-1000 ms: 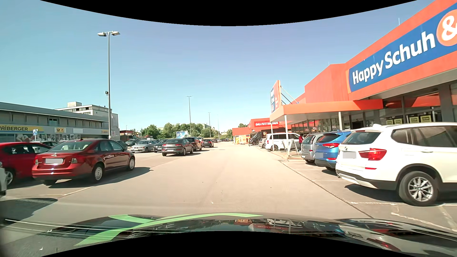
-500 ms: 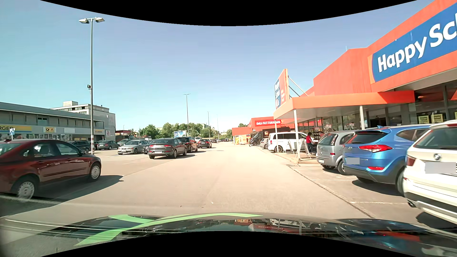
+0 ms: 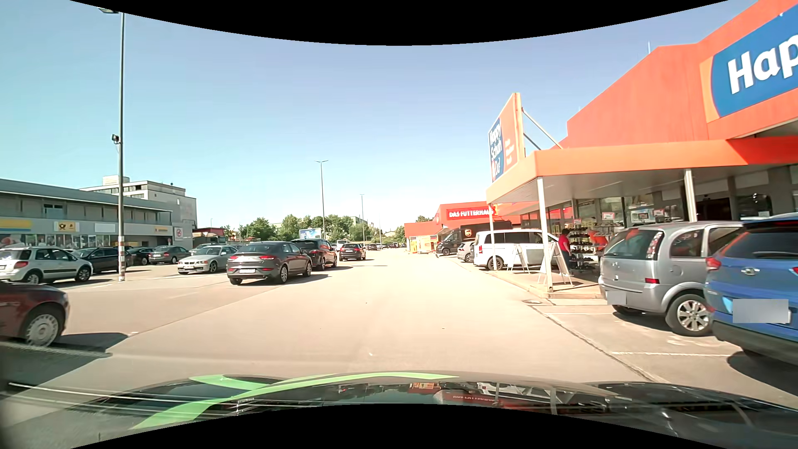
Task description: Follow the waypoints while adhering to traffic rules and regulations
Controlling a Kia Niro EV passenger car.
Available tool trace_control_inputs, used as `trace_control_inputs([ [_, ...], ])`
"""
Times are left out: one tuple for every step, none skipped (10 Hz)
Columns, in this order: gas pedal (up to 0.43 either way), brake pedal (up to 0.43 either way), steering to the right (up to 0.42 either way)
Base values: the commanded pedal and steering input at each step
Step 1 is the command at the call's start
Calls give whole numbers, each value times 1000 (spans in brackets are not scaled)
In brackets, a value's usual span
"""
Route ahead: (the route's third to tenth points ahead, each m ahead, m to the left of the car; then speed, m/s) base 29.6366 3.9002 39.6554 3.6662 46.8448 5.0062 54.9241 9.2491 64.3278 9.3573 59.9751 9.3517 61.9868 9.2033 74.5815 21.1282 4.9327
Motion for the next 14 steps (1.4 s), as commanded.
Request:
trace_control_inputs([
  [59, 0, -5],
  [59, 0, -4],
  [59, 0, -3],
  [59, 0, -3],
  [59, 0, -3],
  [59, 0, -3],
  [59, 0, -3],
  [67, 0, -3],
  [67, 0, 0],
  [67, 0, 0],
  [67, 0, -1],
  [67, 0, -2],
  [67, 0, -4],
  [67, 0, -8],
])
